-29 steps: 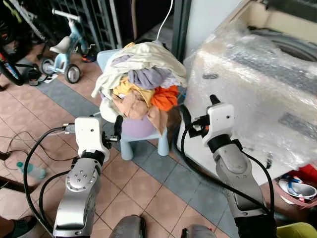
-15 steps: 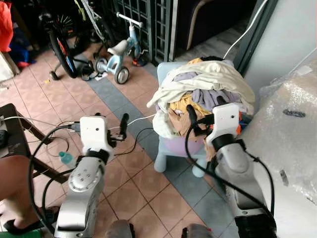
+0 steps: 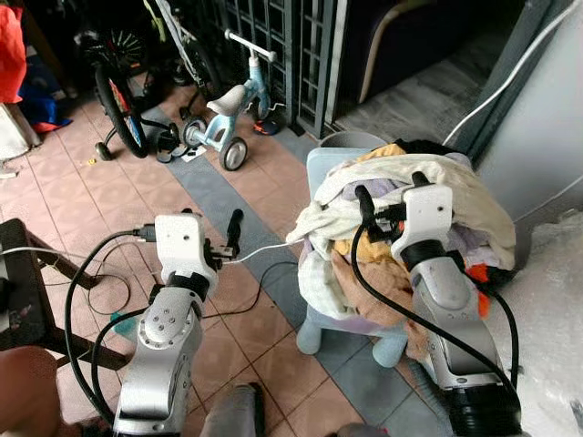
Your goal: Clothes washing
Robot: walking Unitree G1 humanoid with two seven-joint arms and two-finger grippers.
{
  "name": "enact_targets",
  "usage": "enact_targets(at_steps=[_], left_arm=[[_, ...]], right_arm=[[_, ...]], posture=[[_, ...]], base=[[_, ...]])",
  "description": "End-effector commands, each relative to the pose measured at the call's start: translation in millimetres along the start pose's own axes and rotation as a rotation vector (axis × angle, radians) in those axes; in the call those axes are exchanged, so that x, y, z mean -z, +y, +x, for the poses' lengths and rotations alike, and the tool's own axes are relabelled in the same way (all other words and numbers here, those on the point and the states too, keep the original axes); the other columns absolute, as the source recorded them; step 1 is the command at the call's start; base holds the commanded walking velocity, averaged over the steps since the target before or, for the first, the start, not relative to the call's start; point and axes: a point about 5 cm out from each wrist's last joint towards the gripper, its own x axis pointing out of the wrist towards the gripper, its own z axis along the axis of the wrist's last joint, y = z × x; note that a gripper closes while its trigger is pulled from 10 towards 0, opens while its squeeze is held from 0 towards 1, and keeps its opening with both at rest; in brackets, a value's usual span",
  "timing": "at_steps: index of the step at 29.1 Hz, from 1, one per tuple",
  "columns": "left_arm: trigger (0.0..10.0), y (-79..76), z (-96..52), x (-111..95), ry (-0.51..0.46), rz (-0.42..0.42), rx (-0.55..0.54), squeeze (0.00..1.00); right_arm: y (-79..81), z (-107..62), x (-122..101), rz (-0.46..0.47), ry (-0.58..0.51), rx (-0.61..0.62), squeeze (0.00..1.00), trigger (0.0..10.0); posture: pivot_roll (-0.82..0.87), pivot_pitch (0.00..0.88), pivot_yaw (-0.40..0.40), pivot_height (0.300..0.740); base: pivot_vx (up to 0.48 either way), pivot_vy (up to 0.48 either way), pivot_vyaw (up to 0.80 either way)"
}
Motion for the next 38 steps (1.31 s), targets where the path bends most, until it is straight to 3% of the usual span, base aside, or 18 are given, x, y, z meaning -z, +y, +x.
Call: enact_targets(at_steps=[1,6,9,15,23,26,30,38], left_arm=[[10.0,-6.8,0.1,-2,-0.008,-0.018,0.018,0.00],[10.0,-5.7,-1.7,1,0.026,-0.017,0.010,0.00],[10.0,-5.8,-4.1,3,0.040,-0.008,0.024,0.00],[10.0,-11.5,-6.6,5,0.060,0.021,0.074,0.00],[10.0,-12.2,-4.0,2,0.068,0.033,0.092,0.00],[10.0,-7.7,-2.3,-3,0.069,0.059,0.108,0.00],[10.0,-3.8,-2.1,-5,0.083,0.074,0.102,0.00],[10.0,-14.9,-3.1,-4,0.093,0.062,0.145,0.00]], right_arm=[[-8.6,-1.5,2,-0.023,0.009,0.027,0.00,10.0],[-23.7,0.1,10,-0.129,0.070,0.132,0.00,10.0],[-40.5,0.5,17,-0.147,0.121,0.230,0.00,10.0],[-58.5,-1.9,26,-0.122,0.197,0.343,0.00,10.0],[-55.6,-2.7,31,-0.100,0.240,0.349,0.00,10.0],[-55.9,-1.3,20,-0.092,0.211,0.384,0.00,10.0],[-57.9,-5.9,25,-0.051,0.275,0.461,0.00,10.0],[-49.9,1.7,13,-0.070,0.227,0.381,0.00,10.0]], posture=[[0.03,0.133,0.013,0.740],[0.04,0.135,0.011,0.740],[0.05,0.136,0.007,0.740],[0.06,0.139,0.004,0.740],[0.07,0.157,0.015,0.740],[0.07,0.184,0.042,0.740],[0.06,0.200,0.050,0.740],[0.04,0.196,0.019,0.740]], base=[[0.000,0.000,0.00],[0.000,0.000,0.00],[0.000,0.000,0.00],[0.000,0.000,0.00],[0.000,0.000,-0.07],[0.000,0.000,-0.53],[0.000,0.000,-0.80],[0.000,0.000,-0.50]])
